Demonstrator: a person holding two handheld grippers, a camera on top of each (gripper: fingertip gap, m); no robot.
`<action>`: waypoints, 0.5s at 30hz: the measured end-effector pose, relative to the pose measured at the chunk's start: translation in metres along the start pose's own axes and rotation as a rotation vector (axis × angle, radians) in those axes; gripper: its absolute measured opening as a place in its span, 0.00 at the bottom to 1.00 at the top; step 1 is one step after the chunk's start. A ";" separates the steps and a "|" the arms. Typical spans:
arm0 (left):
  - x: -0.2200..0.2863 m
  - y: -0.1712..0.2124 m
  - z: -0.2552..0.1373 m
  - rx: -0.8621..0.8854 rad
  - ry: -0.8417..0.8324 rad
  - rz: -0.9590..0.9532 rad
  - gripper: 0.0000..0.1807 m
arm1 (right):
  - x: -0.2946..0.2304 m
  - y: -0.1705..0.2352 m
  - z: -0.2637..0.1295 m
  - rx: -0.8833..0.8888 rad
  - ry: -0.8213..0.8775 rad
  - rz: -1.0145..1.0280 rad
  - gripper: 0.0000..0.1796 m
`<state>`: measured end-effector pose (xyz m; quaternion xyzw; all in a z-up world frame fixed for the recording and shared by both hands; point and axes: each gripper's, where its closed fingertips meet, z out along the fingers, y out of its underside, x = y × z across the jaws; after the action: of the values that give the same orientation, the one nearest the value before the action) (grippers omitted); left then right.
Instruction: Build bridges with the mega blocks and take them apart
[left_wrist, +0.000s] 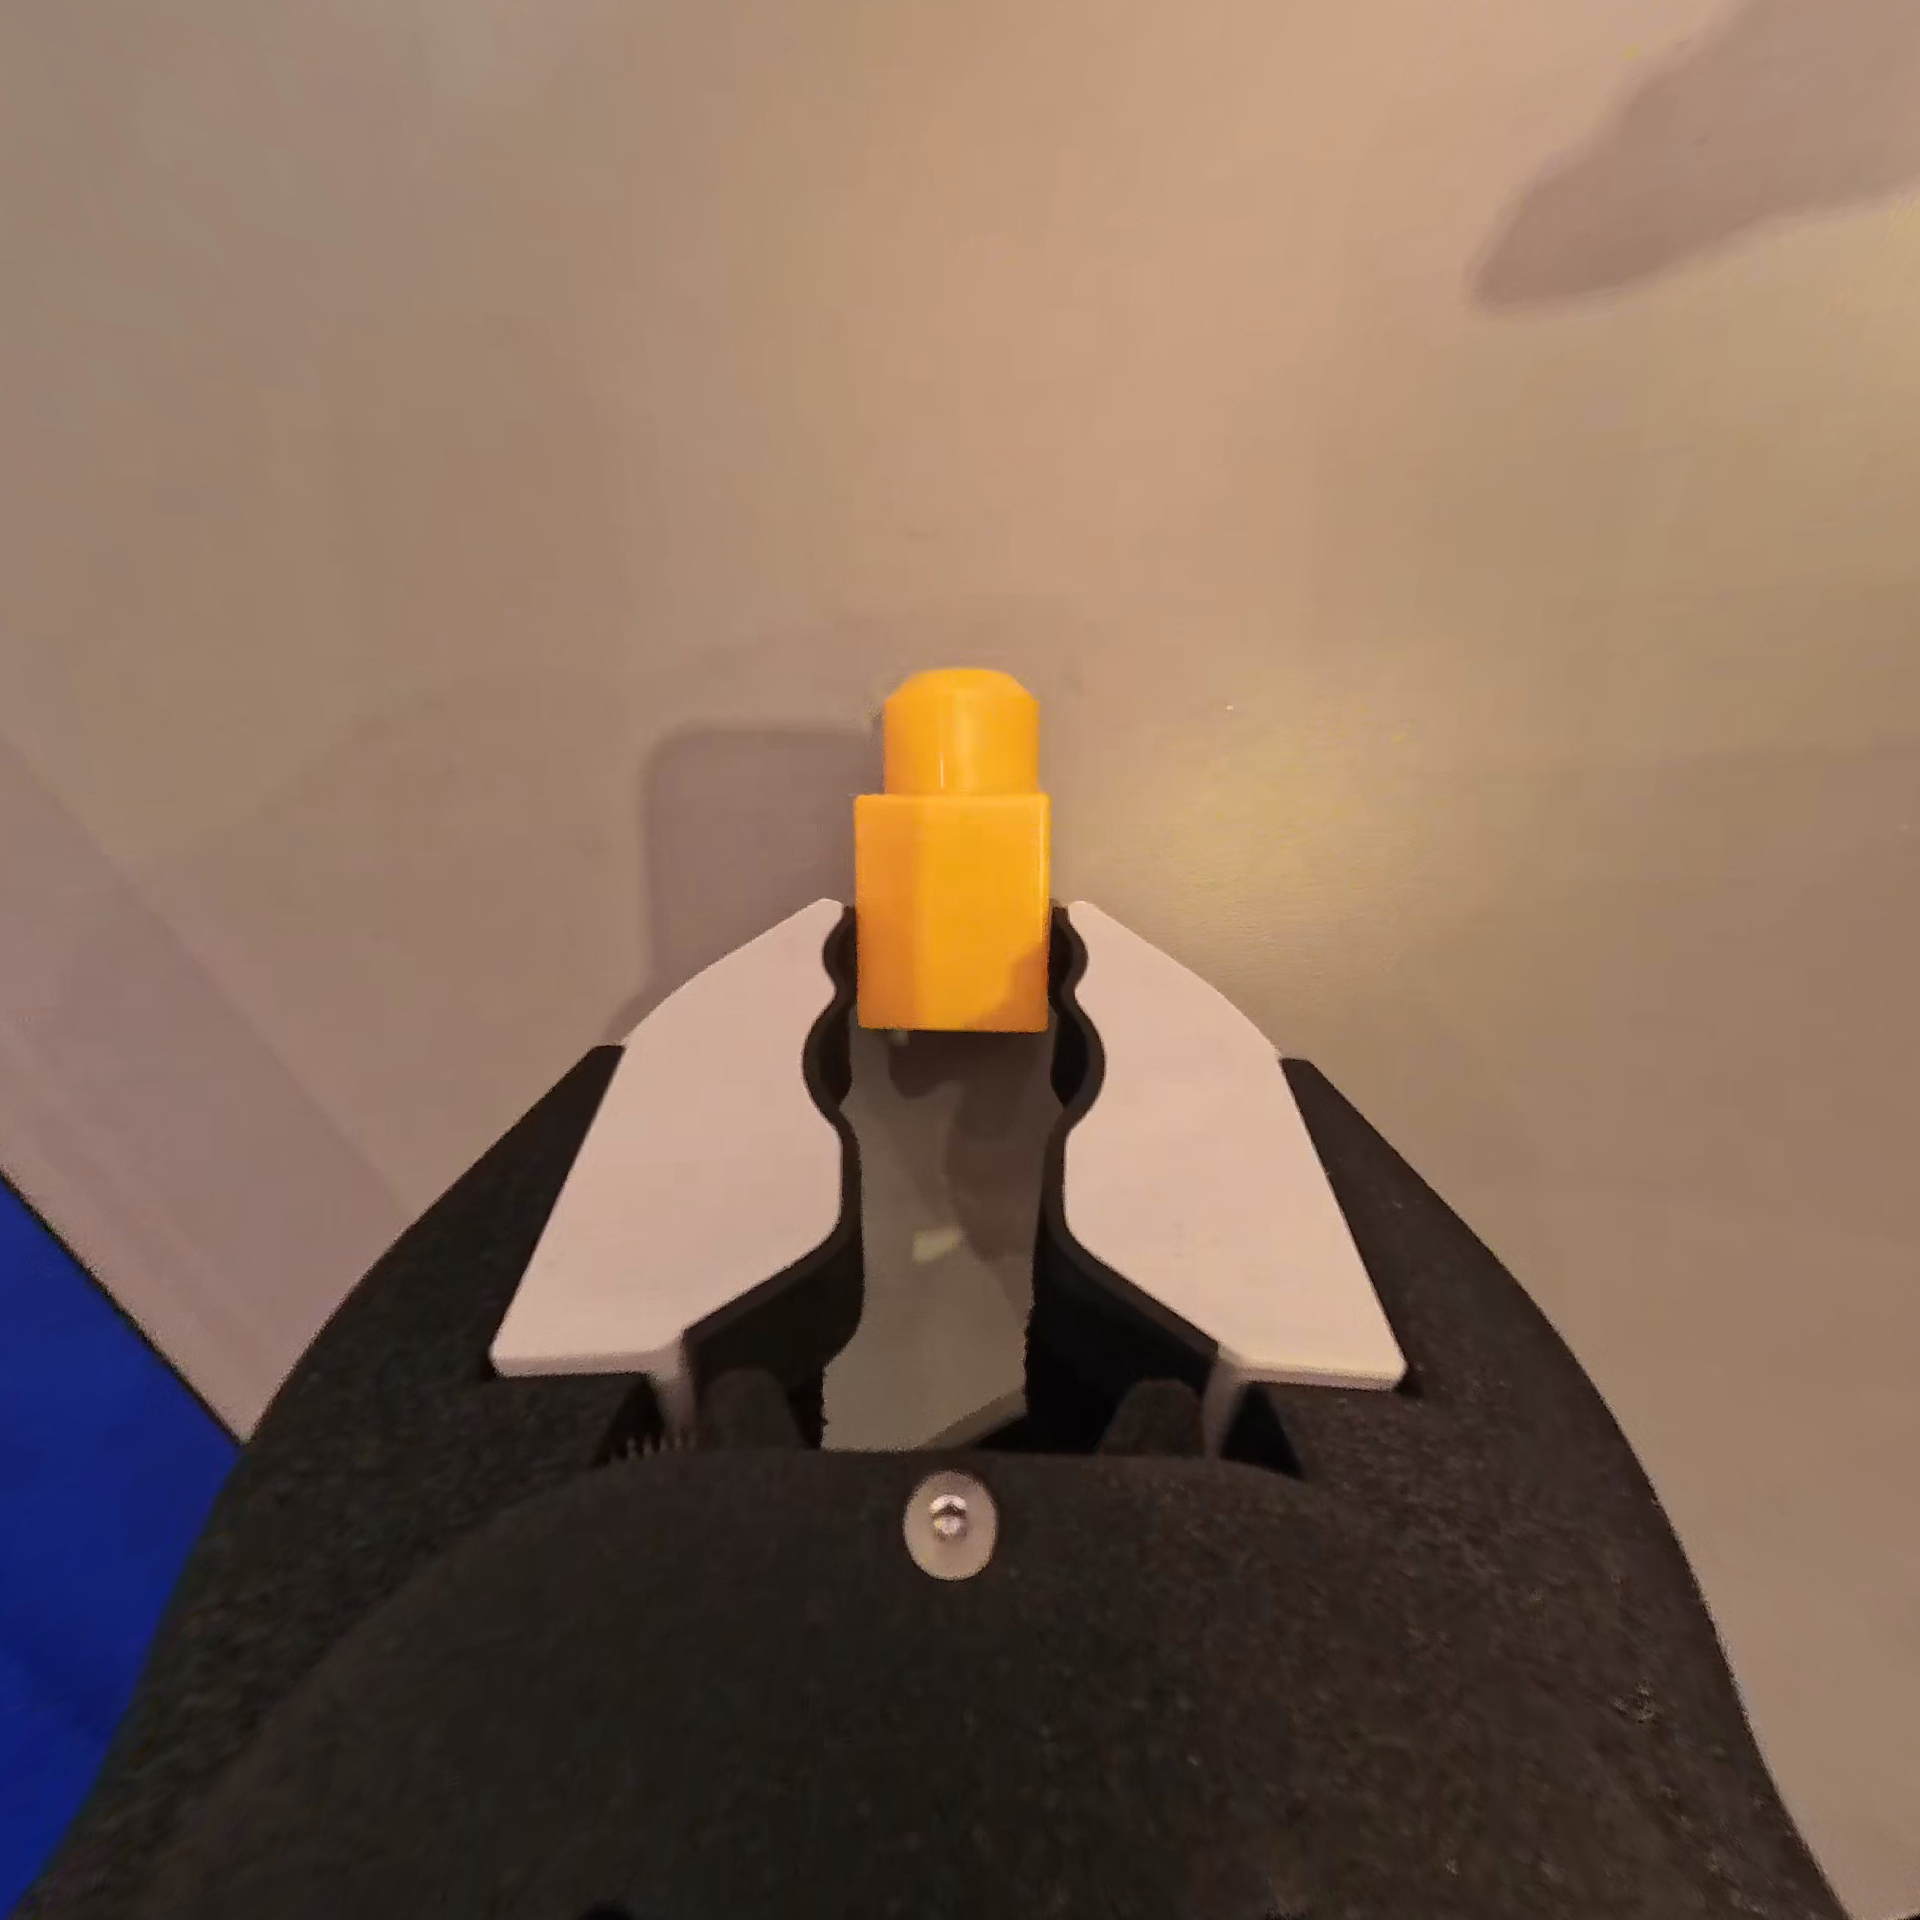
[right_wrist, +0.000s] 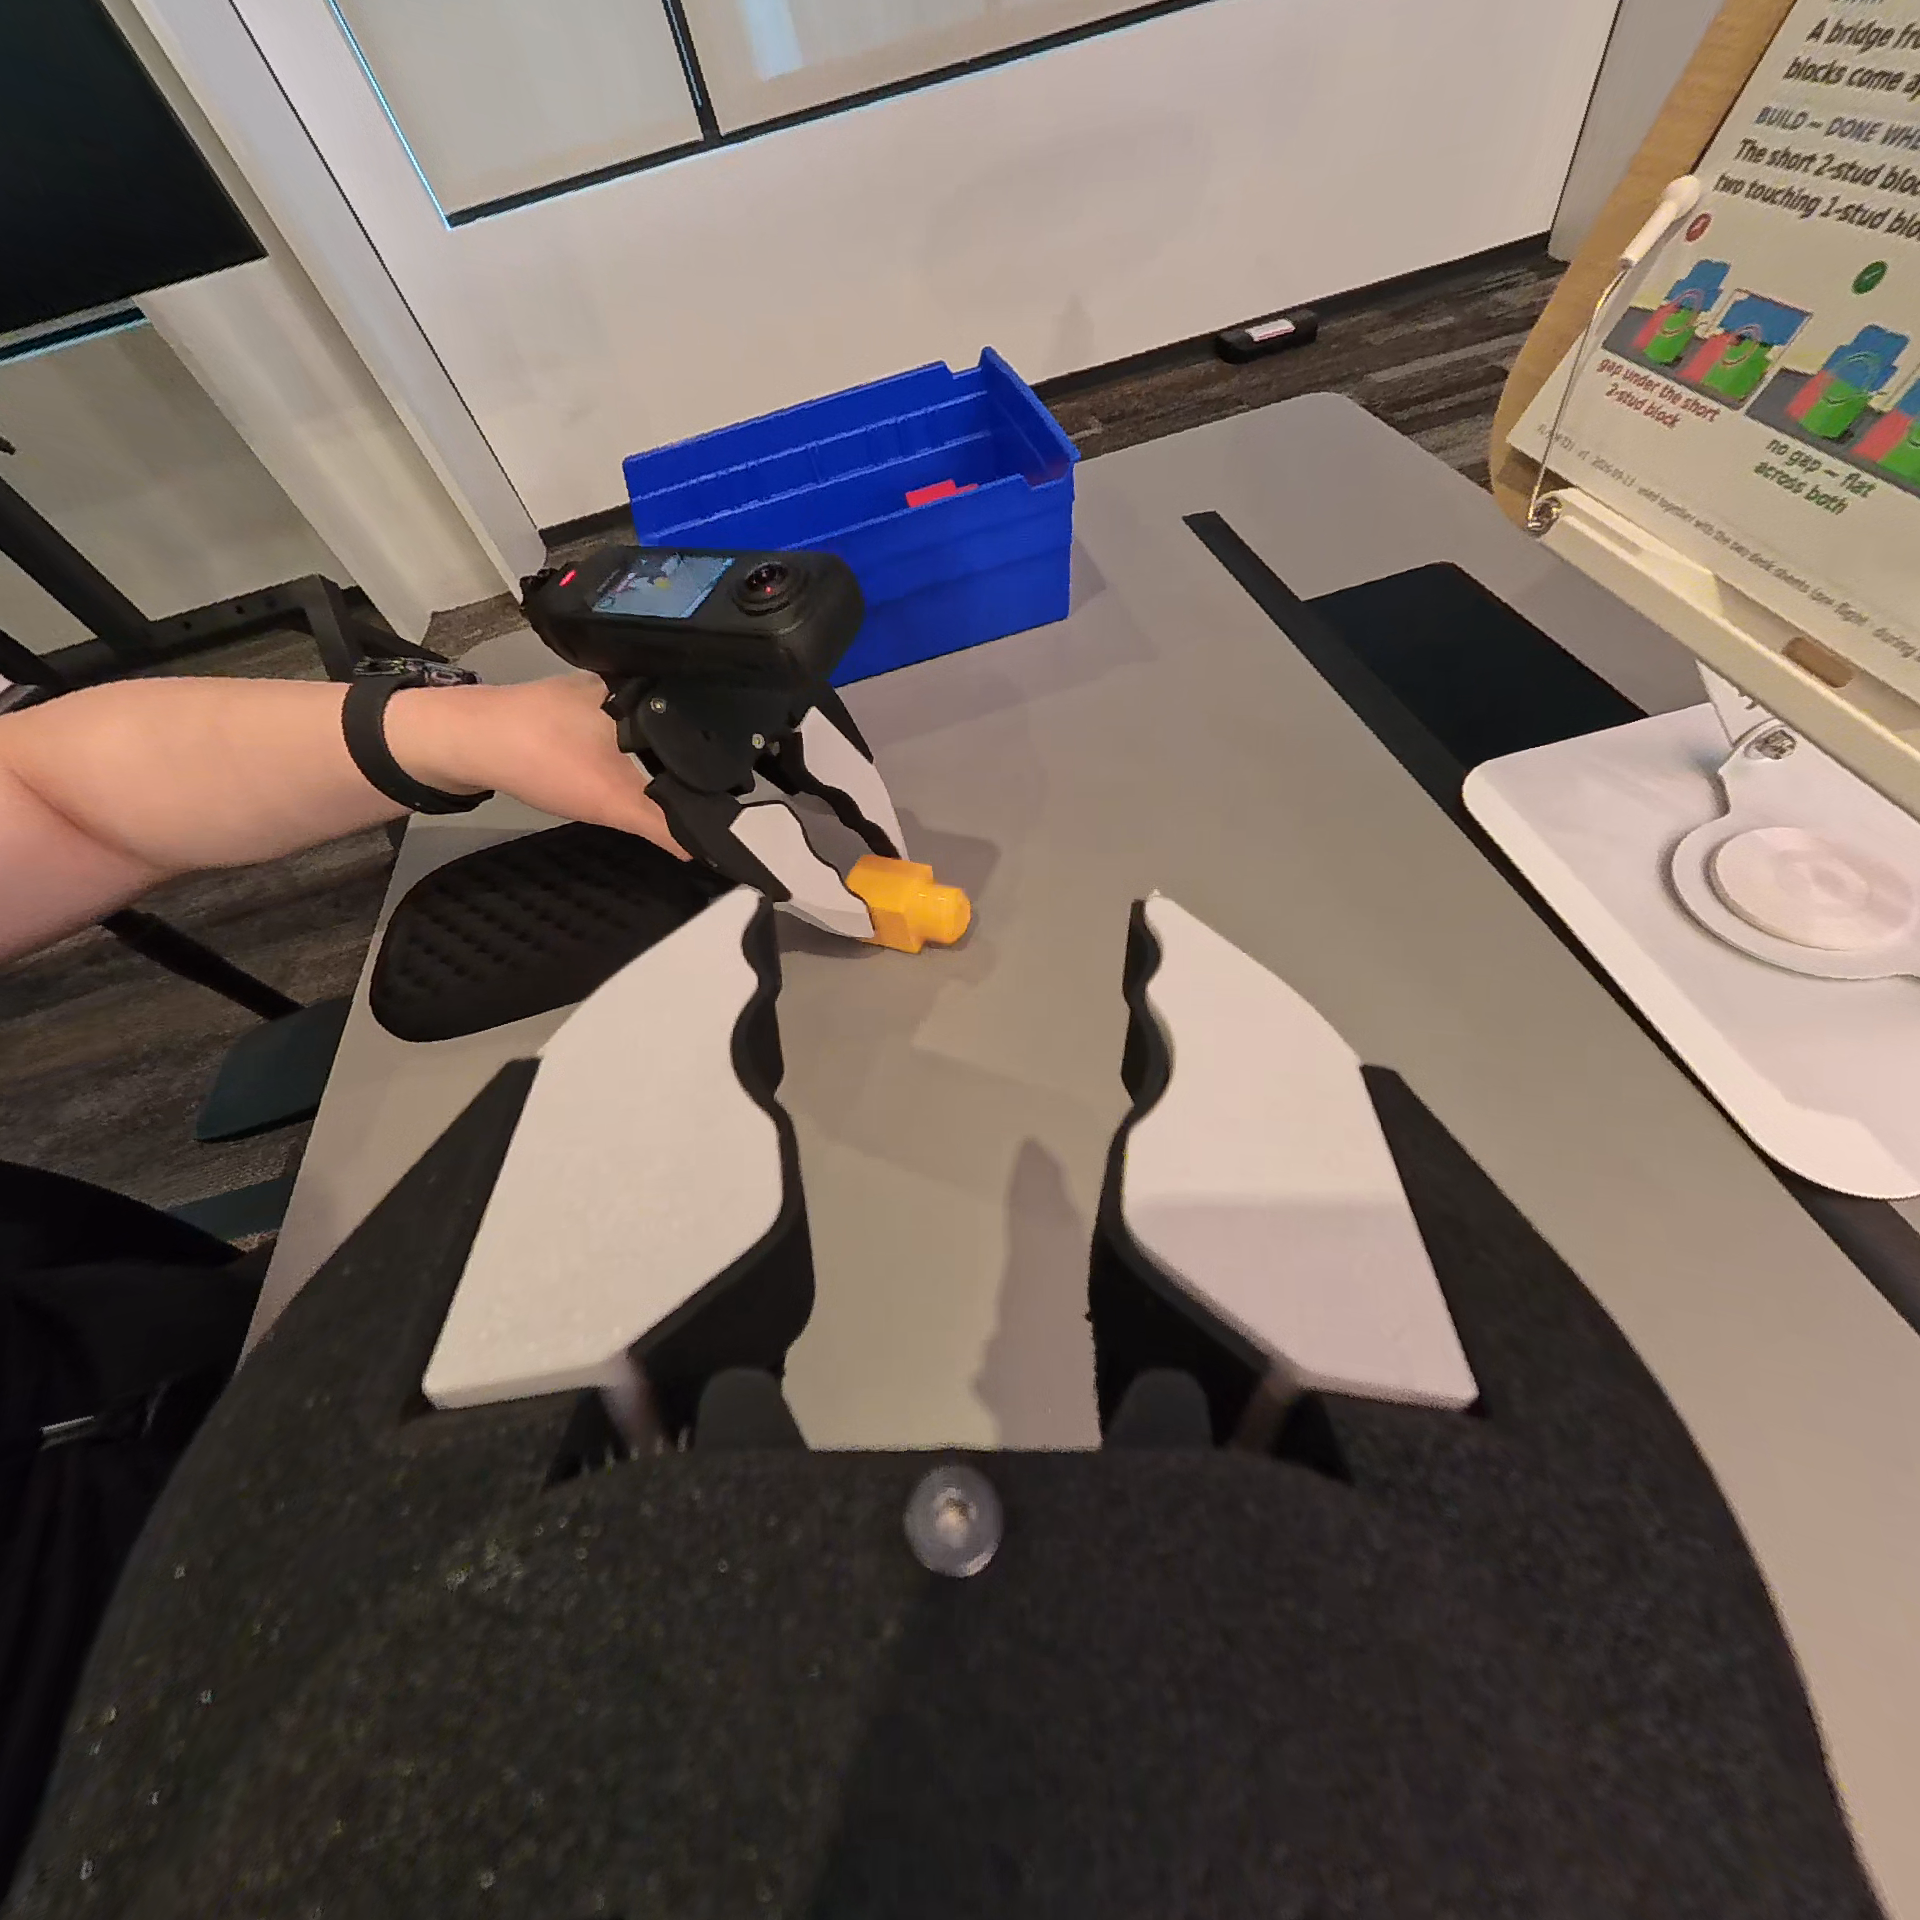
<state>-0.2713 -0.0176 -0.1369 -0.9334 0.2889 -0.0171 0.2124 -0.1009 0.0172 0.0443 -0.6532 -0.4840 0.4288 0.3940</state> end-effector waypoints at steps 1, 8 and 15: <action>0.001 0.000 0.000 -0.002 0.002 0.004 0.19 | 0.000 0.001 0.000 -0.003 0.000 0.001 0.35; -0.005 -0.013 -0.020 0.100 -0.050 0.008 0.25 | 0.000 0.000 -0.003 0.008 -0.008 0.006 0.35; -0.118 -0.010 -0.140 0.254 -0.250 -0.277 0.29 | 0.007 0.002 -0.004 0.006 0.015 0.023 0.35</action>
<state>-0.3858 -0.0002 0.0047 -0.9247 0.1248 0.0336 0.3580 -0.0953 0.0227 0.0425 -0.6607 -0.4725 0.4298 0.3944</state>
